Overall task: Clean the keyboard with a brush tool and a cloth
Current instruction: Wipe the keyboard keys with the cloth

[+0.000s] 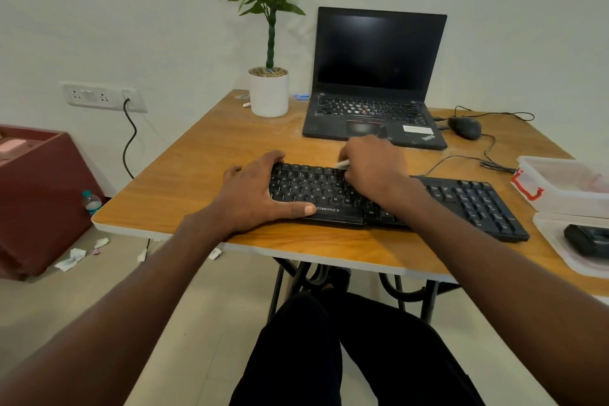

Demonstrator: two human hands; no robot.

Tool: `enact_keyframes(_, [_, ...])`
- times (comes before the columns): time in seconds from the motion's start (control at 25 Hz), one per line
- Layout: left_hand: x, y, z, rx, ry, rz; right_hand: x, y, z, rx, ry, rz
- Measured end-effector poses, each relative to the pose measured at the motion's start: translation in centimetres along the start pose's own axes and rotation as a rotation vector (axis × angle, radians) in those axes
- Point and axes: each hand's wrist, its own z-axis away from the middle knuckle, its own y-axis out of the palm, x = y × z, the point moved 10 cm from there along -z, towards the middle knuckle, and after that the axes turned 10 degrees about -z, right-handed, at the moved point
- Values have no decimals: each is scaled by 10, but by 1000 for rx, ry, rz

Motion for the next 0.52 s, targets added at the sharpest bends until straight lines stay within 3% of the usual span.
enact_keyframes(0.12, [-2,0,0,-4,0,-9,-33,-10,6,-11,112,56])
enact_keyframes(0.28, [-3,-2,-1,-9,-12,-21,12,0,7,-37,-69,-218])
enact_keyframes(0.36, [-3,-2,0,-19,-12,-29,31,13,13,12,-166,-187])
enact_keyframes(0.52, [-4,-3,2,-13,-12,-30,3,-2,17,-40,-95,-118])
